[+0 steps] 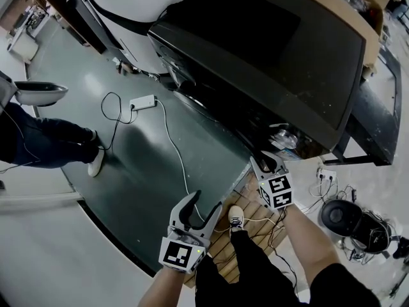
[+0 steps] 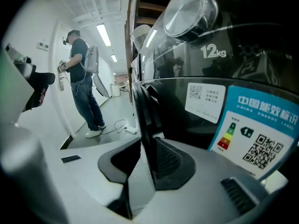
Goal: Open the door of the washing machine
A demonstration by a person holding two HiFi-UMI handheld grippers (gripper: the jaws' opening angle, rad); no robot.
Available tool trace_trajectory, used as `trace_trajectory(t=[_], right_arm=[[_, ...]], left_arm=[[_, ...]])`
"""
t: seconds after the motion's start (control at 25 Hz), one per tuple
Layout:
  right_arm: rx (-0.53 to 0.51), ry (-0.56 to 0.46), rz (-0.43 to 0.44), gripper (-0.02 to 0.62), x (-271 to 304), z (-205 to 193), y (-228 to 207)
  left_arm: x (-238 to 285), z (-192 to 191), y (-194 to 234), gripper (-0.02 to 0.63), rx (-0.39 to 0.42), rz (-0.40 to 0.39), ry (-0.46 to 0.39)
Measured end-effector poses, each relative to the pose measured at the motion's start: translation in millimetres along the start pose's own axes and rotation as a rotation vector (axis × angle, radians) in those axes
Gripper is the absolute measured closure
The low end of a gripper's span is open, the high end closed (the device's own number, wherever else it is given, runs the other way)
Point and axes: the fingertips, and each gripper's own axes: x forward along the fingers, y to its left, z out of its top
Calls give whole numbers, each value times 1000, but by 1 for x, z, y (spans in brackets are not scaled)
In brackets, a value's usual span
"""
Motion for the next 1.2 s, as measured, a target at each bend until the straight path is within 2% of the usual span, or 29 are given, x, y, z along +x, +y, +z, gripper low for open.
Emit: trace_trajectory(t=[0.08,0.36,0.56,0.84,1.04,1.2], right_arm=[[-17,4,20,495,-1,-2,11],[-7,8,56,503,-5,-6,43],[-16,-16,116,506,-10,-4,67],[-12,-46,197,463,-29,-7,100],[-6,-73,192,459,-43,0,109],[53,-90,165,460,-48,2,105]], left_arm=[[-2,-6,-1,374,-5,-7,20],[3,-20,2,374,-24,-7,-3],[11,-33,9,373,-57,-7,-2],[24,-47,14,368,-75,-37,16],[34,-61,27,364,-71,-47,41],[40,-75,33,362,-86,-53,62]])
